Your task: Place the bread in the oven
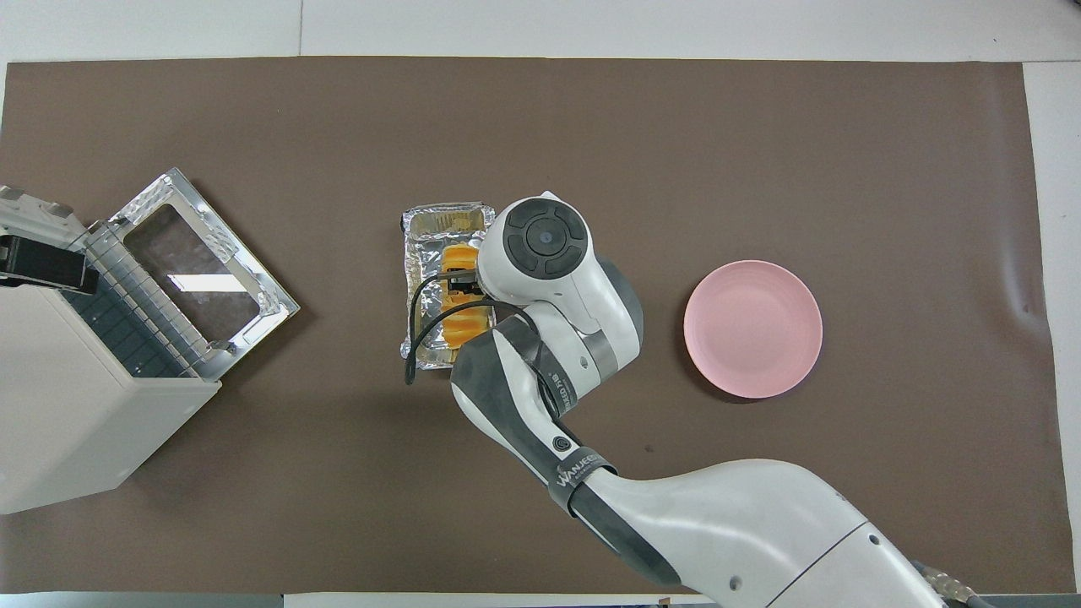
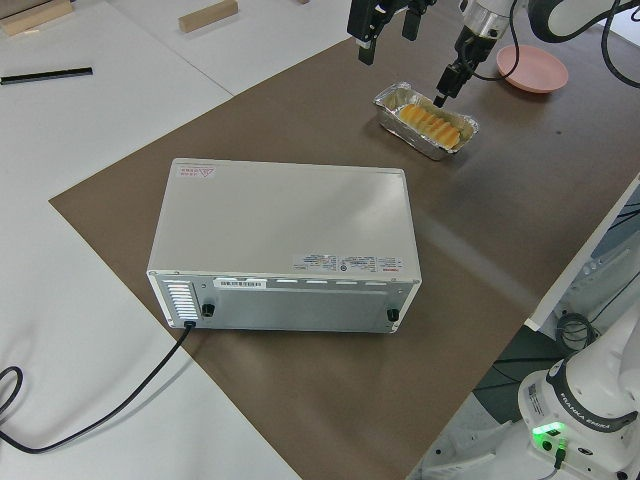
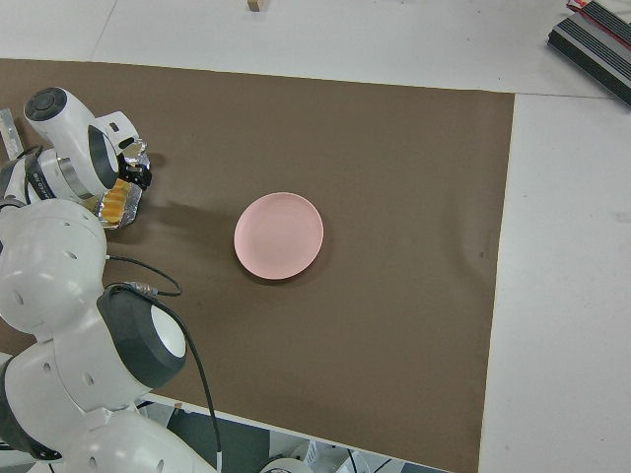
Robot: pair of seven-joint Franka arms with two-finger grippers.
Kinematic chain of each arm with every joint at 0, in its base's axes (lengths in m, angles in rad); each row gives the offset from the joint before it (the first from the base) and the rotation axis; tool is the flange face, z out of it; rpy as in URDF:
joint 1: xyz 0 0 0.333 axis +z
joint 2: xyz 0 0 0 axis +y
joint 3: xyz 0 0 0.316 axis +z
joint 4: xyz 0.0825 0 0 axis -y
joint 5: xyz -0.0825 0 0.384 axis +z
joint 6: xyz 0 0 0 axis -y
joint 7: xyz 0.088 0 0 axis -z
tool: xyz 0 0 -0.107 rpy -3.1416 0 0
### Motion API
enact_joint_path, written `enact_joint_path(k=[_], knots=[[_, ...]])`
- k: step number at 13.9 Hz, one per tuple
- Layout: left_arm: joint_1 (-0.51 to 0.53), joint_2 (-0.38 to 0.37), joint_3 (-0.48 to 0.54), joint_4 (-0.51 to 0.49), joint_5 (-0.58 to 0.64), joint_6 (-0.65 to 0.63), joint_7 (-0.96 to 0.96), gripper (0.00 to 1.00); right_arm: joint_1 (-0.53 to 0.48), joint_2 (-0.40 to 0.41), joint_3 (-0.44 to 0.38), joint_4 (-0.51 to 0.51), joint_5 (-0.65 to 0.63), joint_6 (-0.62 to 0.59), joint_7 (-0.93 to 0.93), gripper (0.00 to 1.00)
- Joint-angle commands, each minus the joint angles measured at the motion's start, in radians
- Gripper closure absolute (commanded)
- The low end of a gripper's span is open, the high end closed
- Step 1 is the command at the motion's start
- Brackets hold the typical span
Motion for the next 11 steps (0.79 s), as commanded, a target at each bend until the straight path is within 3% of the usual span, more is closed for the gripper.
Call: enact_joint_path(k=[1,4,11], knots=[[-0.003,-0.022,0.006,-0.026,-0.007,0.002,0.000,0.00,-0.077,-0.034,0.005,0.058,0.024,-0.144,-0.008,0.00],[-0.003,-0.022,0.006,-0.026,-0.007,0.002,0.000,0.00,-0.160,-0.095,0.003,0.053,0.021,-0.230,-0.028,0.00],[-0.003,-0.022,0.006,-0.026,-0.007,0.002,0.000,0.00,-0.407,-0.223,-0.003,0.013,0.009,-0.405,-0.448,0.00]])
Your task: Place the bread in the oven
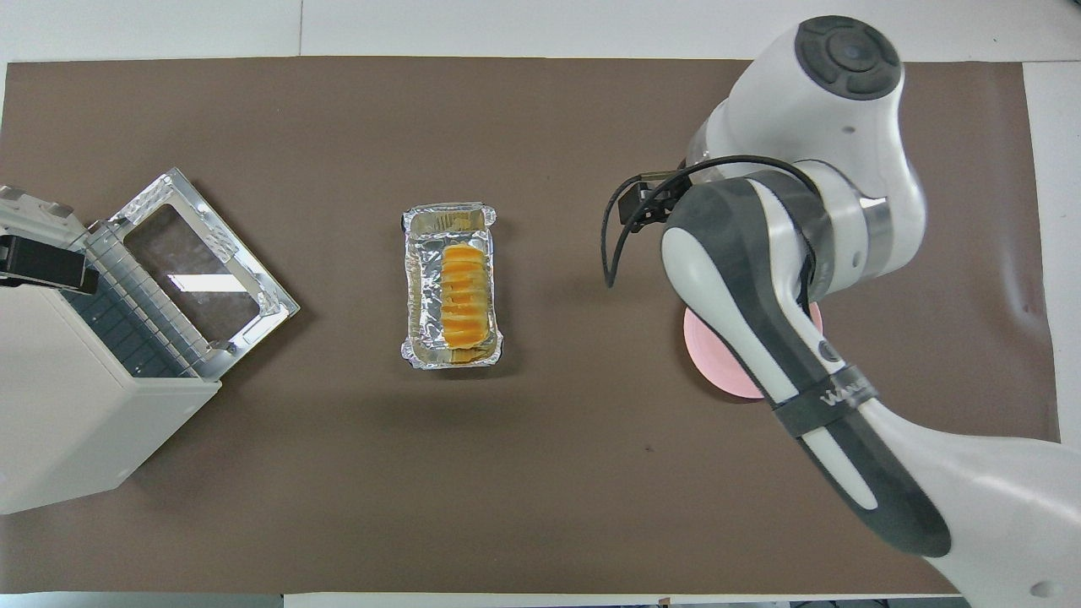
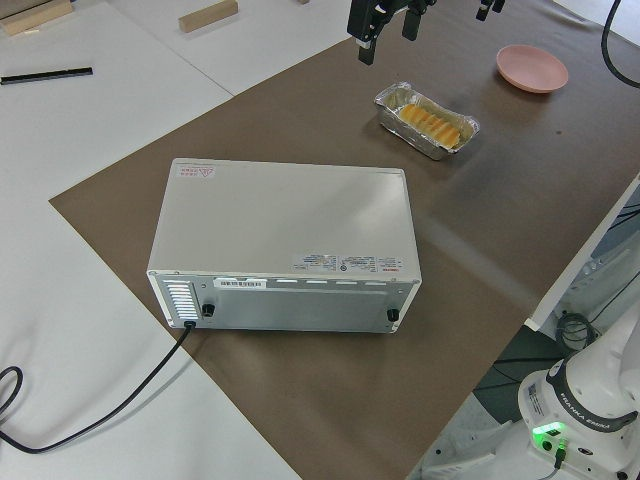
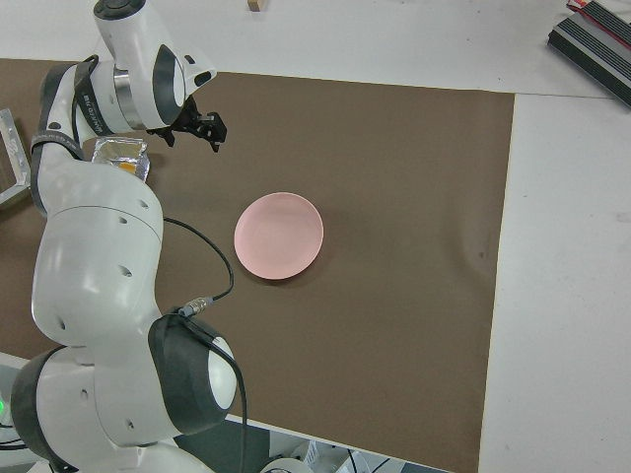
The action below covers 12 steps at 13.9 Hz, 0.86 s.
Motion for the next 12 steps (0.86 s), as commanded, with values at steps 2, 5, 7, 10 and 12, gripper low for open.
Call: enact_joint_path(k=[2,5,7,10,12], knots=[[-0.003,-0.022,0.006,-0.026,-0.007,0.002,0.000,0.00,-0.138,-0.066,0.011,-0.042,0.009,-0.061,-0.199,0.00],[-0.003,-0.022,0.006,-0.026,-0.007,0.002,0.000,0.00,-0.192,-0.110,0.009,-0.042,0.001,-0.147,-0.267,0.00],[-0.013,-0.022,0.006,-0.026,-0.007,0.002,0.000,0.00,-0.229,-0.135,0.009,-0.044,-0.017,-0.178,-0.309,0.00],[-0.015,-0.022,0.006,-0.026,-0.007,0.000,-0.003,0.00,-0.280,-0.180,0.009,-0.047,-0.022,-0.241,-0.379,0.00],[-0.007,-0.022,0.004,-0.026,-0.007,0.012,0.000,0.00,-0.281,-0.219,0.008,-0.063,-0.049,-0.255,-0.380,0.00]])
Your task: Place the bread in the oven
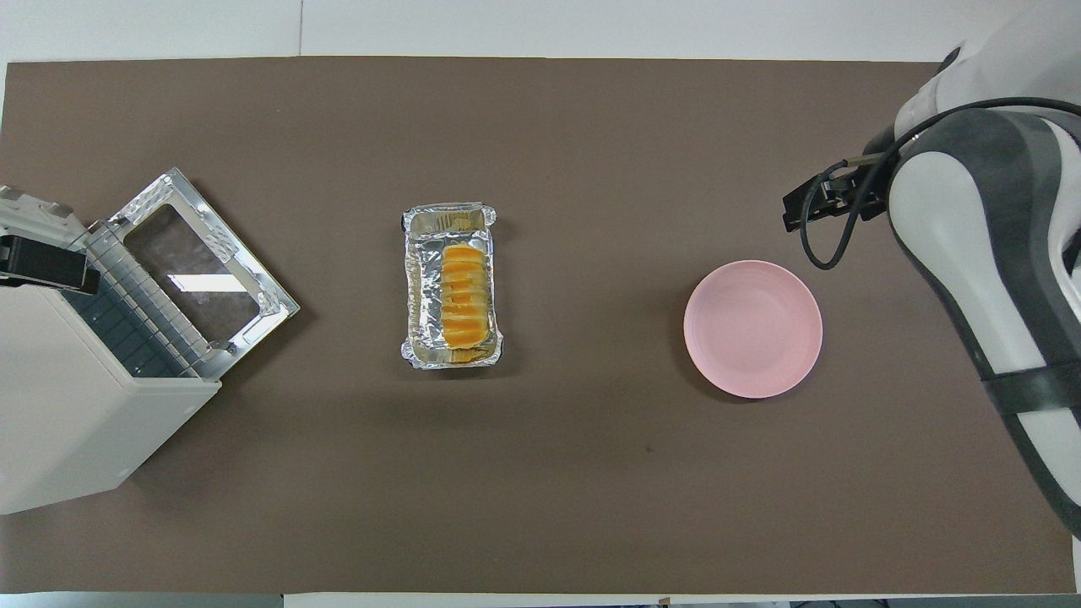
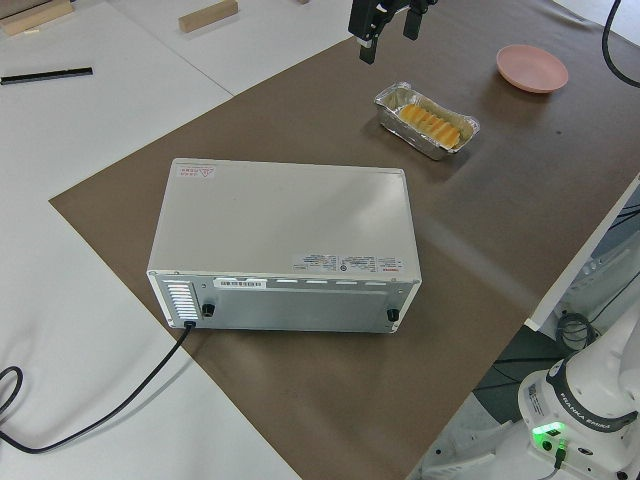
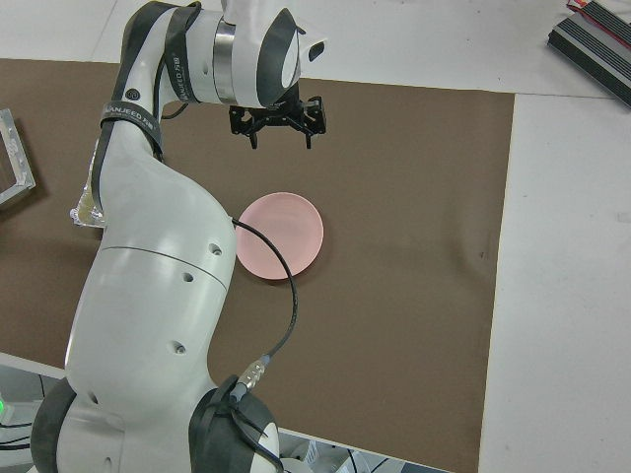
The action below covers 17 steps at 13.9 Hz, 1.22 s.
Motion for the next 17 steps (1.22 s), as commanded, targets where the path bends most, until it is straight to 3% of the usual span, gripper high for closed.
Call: enact_joint_path(k=[1,3,6,10,12,17], knots=[[-0.015,-0.020,0.009,-0.027,-0.007,0.018,0.000,0.00,-0.017,-0.092,0.010,-0.071,-0.042,-0.008,-0.021,0.00],[-0.027,-0.016,0.001,-0.024,-0.007,0.029,-0.018,0.00,-0.040,-0.146,0.010,-0.083,-0.043,-0.061,-0.016,0.00],[-0.157,-0.008,-0.002,-0.058,-0.007,0.095,-0.158,0.00,-0.053,-0.209,0.012,-0.100,-0.075,-0.103,-0.013,0.00],[-0.387,0.137,-0.002,-0.026,0.035,0.178,-0.418,0.00,-0.061,-0.295,0.018,-0.158,-0.082,-0.106,0.029,0.00],[-0.488,0.278,-0.002,0.063,0.033,0.179,-0.543,0.00,-0.075,-0.303,0.027,-0.186,-0.082,-0.089,0.051,0.00],[-0.589,0.414,-0.005,0.054,0.023,0.380,-0.690,0.00,-0.096,-0.309,0.027,-0.178,-0.082,-0.067,0.056,0.00]])
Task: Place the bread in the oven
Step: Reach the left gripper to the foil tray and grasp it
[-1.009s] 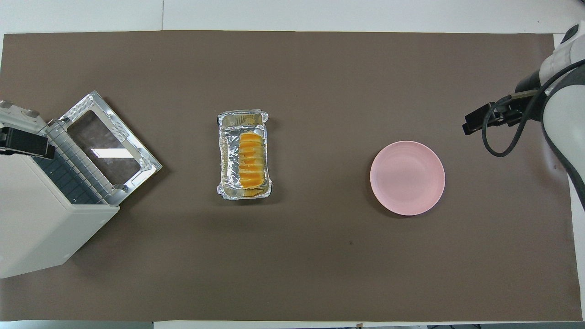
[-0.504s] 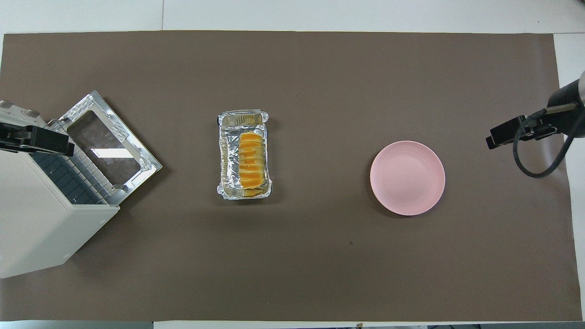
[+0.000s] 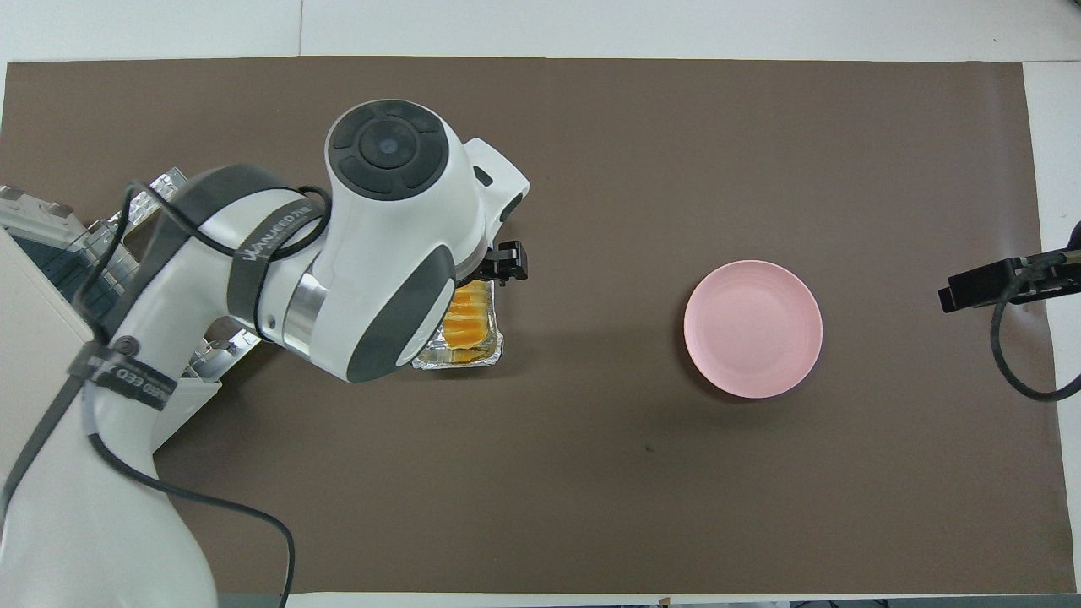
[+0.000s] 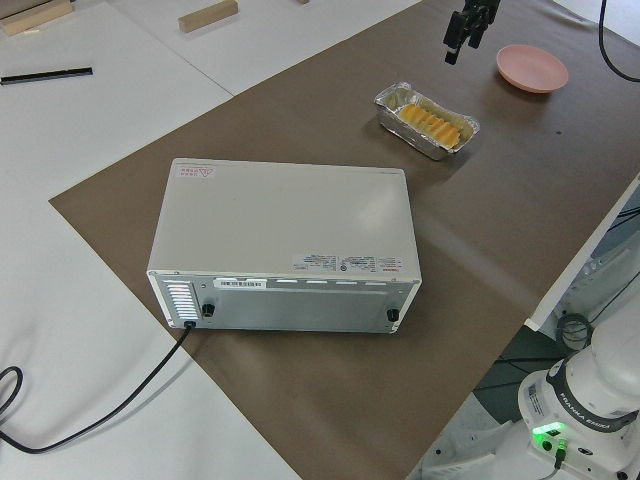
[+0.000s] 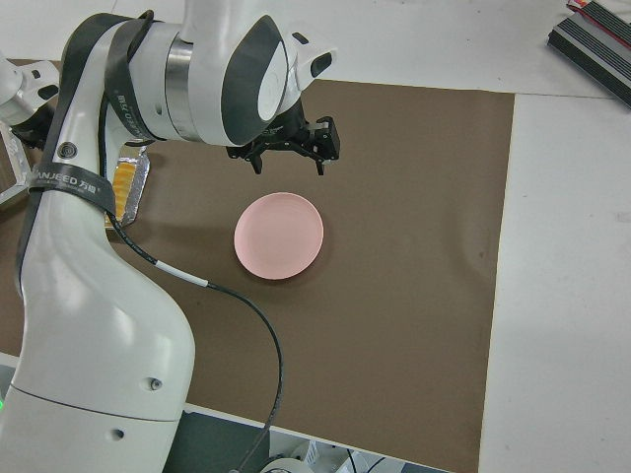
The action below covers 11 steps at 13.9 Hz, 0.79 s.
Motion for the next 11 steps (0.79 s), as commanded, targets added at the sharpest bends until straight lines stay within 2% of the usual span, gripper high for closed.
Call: enact_joint_path(k=[1,3,4,6,8,11], knots=[[-0.036,0.056,0.015,0.010,0.006,0.064,-0.030,0.00,-0.039,-0.030,0.019,-0.021,-0.006,0.013,0.021,0.00],[-0.053,0.112,0.015,0.001,0.005,0.109,-0.030,0.01,-0.049,-0.035,0.021,-0.010,-0.004,0.010,0.060,0.00],[-0.053,0.117,0.015,-0.040,0.006,0.152,-0.030,0.06,-0.049,-0.035,0.021,-0.010,-0.004,0.012,0.064,0.00],[-0.053,0.129,0.015,-0.060,0.006,0.185,-0.031,0.07,-0.046,-0.035,0.021,-0.009,-0.006,0.013,0.064,0.00],[-0.054,0.149,0.015,-0.063,0.006,0.205,-0.031,0.17,-0.047,-0.035,0.021,-0.007,-0.006,0.015,0.059,0.00],[-0.053,0.169,0.017,-0.063,0.006,0.225,-0.031,0.18,-0.046,-0.040,0.024,0.005,-0.006,0.009,0.064,0.00]])
